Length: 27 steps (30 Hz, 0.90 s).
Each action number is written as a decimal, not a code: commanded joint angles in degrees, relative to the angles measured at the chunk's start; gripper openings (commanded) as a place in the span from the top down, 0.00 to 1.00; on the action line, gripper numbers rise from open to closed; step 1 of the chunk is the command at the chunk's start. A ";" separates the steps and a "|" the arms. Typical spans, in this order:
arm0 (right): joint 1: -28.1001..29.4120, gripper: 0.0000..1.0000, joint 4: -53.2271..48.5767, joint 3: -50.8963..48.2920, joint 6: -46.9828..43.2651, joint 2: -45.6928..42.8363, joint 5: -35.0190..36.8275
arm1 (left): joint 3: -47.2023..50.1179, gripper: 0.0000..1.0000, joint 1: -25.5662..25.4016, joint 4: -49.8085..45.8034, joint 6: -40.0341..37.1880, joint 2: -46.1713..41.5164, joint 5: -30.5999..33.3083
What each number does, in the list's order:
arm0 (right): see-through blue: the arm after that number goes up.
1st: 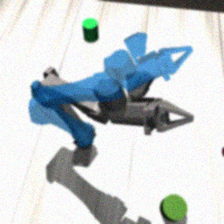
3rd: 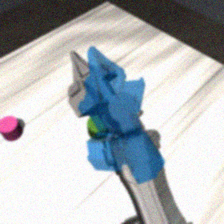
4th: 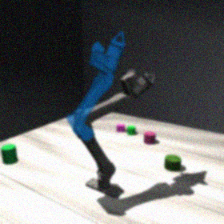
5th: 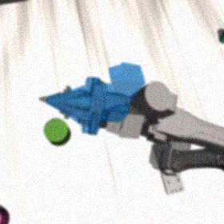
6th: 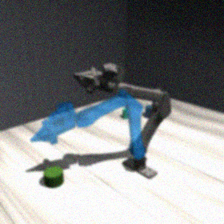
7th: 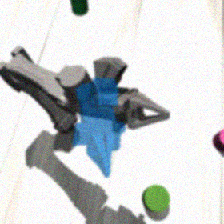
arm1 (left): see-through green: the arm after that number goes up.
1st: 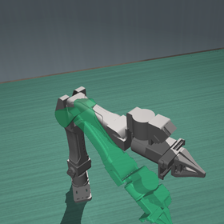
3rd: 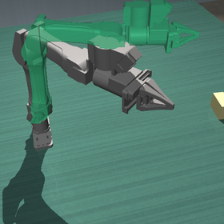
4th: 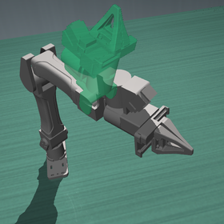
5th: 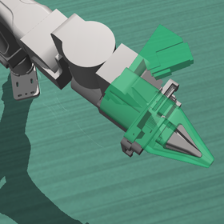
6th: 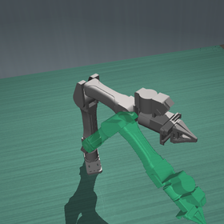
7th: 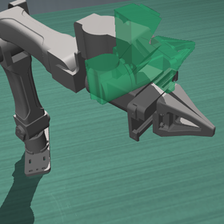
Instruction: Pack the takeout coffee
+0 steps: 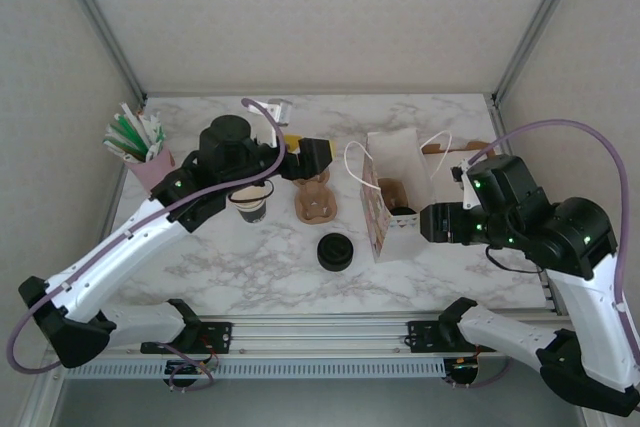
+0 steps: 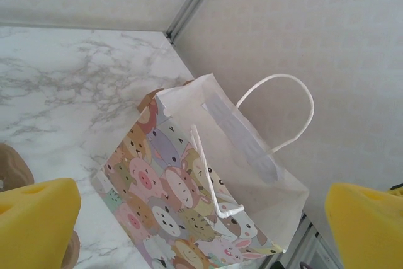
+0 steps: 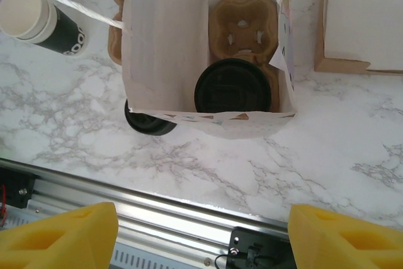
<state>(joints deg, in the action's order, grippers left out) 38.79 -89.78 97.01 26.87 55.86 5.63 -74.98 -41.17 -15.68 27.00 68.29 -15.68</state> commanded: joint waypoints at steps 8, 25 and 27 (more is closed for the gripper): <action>0.44 0.24 2.95 -2.74 1.72 -5.95 -2.44 | 5.41 0.00 -0.49 2.57 1.51 -8.46 4.66; 0.50 0.20 3.57 -4.00 1.75 -6.94 -2.81 | 6.25 0.00 -0.49 1.97 3.43 -7.92 5.94; 0.42 0.20 3.61 -3.76 1.52 -6.57 -2.82 | 6.25 0.00 -0.45 2.06 3.41 -7.69 5.93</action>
<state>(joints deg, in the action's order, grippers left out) 38.79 -87.55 93.30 28.14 48.97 3.18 -68.12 -41.17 -14.81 29.80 60.38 -10.61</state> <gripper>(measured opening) 0.801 0.995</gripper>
